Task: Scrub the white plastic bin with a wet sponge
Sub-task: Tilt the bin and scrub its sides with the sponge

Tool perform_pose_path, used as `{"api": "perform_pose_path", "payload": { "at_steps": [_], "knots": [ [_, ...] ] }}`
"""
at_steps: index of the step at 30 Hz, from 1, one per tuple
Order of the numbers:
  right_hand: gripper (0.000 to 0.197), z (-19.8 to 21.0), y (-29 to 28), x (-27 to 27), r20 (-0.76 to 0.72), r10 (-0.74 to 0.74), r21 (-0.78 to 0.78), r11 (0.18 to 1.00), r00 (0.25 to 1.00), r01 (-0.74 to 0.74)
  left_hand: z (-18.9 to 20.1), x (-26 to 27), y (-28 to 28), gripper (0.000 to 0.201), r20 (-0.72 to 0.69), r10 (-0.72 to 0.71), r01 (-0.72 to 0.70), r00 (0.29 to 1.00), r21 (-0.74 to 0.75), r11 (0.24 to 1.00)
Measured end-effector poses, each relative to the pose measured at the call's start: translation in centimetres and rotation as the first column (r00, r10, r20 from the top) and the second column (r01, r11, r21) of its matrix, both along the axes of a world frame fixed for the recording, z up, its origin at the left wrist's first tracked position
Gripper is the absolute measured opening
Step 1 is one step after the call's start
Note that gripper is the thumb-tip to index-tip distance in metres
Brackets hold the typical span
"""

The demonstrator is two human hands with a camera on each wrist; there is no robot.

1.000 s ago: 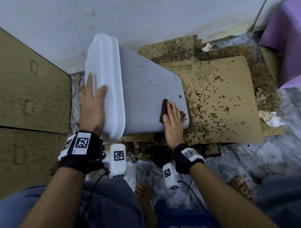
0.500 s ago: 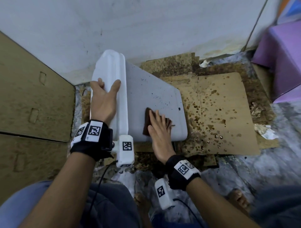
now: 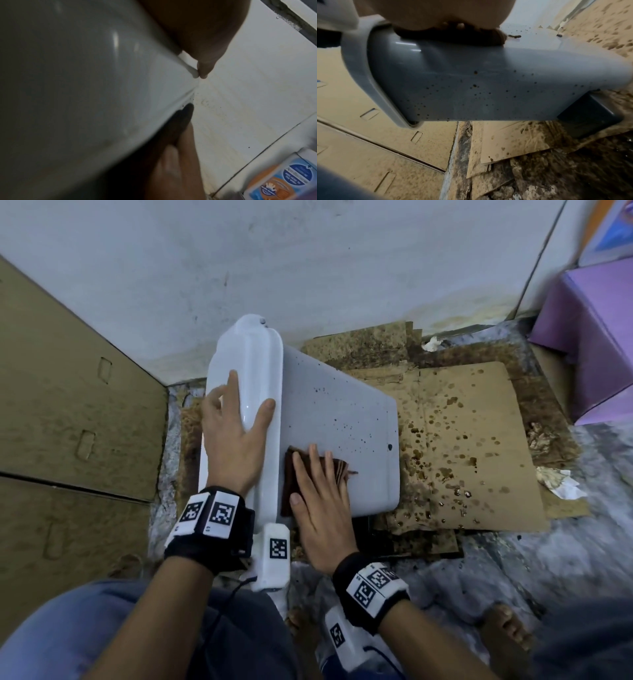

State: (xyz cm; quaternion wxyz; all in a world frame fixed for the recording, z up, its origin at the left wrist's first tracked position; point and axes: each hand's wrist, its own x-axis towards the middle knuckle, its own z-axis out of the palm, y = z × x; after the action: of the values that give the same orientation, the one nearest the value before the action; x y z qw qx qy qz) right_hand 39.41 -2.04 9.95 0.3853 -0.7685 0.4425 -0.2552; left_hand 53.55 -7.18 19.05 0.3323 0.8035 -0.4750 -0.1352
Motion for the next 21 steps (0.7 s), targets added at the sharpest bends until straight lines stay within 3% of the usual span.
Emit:
{"api": "perform_pose_path", "payload": {
  "at_steps": [10, 17, 21],
  "knots": [
    [0.055, 0.7, -1.6, 2.7, 0.034, -0.070, -0.085, 0.994, 0.997, 0.072, -0.1, -0.5, 2.7, 0.068, 0.007, 0.003, -0.003, 1.000, -0.030, 1.000],
    [0.057, -2.9, -4.6, 1.6, -0.052, -0.285, 0.207, 0.935, 0.957, 0.289, -0.3, 0.1, 3.0, 0.068, 0.044, 0.028, -0.027, 0.999, -0.021, 0.999],
    [0.059, -1.3, -4.1, 2.4, -0.045, -0.265, 0.200, 0.942, 0.963, 0.268, -0.2, -0.1, 2.8, 0.068, 0.056, 0.026, -0.025, 0.998, -0.012, 1.000]
  ]
}}
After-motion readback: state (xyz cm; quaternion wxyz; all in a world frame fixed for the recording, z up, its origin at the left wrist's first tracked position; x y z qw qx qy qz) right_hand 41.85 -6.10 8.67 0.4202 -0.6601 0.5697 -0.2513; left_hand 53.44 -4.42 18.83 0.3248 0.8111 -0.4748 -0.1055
